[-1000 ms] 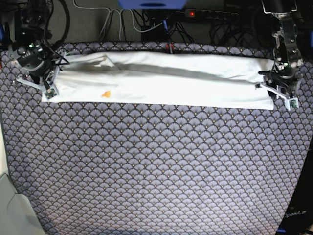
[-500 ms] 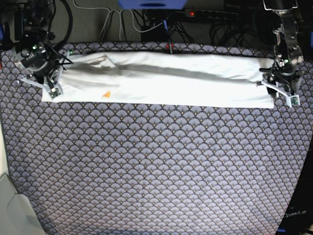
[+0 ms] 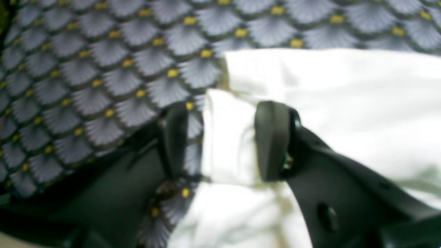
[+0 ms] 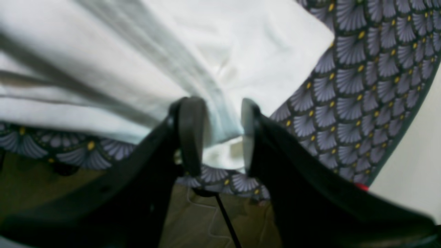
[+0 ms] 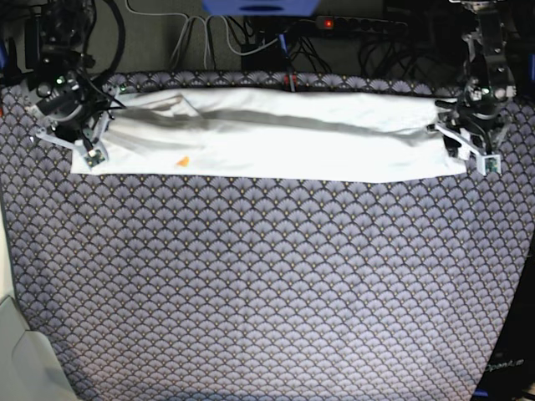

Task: Fold the T-shirt properly
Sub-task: 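Grasp the strip's other end with the left gripper and tighten both holds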

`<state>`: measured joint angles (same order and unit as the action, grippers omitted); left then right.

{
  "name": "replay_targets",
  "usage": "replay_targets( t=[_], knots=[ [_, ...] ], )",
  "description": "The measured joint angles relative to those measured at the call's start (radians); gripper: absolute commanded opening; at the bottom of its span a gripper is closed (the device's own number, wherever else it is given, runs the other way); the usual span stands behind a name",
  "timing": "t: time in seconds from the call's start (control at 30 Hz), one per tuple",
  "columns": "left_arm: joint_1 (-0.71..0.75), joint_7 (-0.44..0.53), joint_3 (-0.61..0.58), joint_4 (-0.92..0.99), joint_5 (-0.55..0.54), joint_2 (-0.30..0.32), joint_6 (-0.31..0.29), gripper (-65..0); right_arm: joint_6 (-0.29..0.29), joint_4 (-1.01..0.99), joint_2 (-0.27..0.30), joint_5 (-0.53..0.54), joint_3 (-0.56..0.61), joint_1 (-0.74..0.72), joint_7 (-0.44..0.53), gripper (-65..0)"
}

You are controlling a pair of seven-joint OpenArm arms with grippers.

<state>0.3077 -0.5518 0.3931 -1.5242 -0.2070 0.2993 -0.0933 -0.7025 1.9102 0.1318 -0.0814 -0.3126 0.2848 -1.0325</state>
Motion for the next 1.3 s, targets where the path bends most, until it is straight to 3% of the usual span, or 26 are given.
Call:
replay_targets(
  t=[0.37,0.57,0.93,1.3],
  knots=[
    [0.003,-0.020,0.006,-0.060,0.003,0.005,0.010,-33.3,0.000,0.000,0.000,0.000,0.000,0.004,-0.002,-45.1],
    [0.048,0.001,0.085,-0.177,0.002,-0.003,0.010,-33.1,0.000,0.000,0.001,0.000,0.002,0.003,-0.002,-45.1],
    [0.057,-0.012,0.074,-0.078,-0.001,-0.046,-0.004,-33.1,0.000,0.000,0.000,0.004,0.037,0.002,0.000,-45.1],
    [0.002,0.035,0.031,0.040,-0.004,-0.037,0.007,-33.3,0.000,0.000,0.001,0.000,0.038,0.002,0.000,-45.1]
  ],
)
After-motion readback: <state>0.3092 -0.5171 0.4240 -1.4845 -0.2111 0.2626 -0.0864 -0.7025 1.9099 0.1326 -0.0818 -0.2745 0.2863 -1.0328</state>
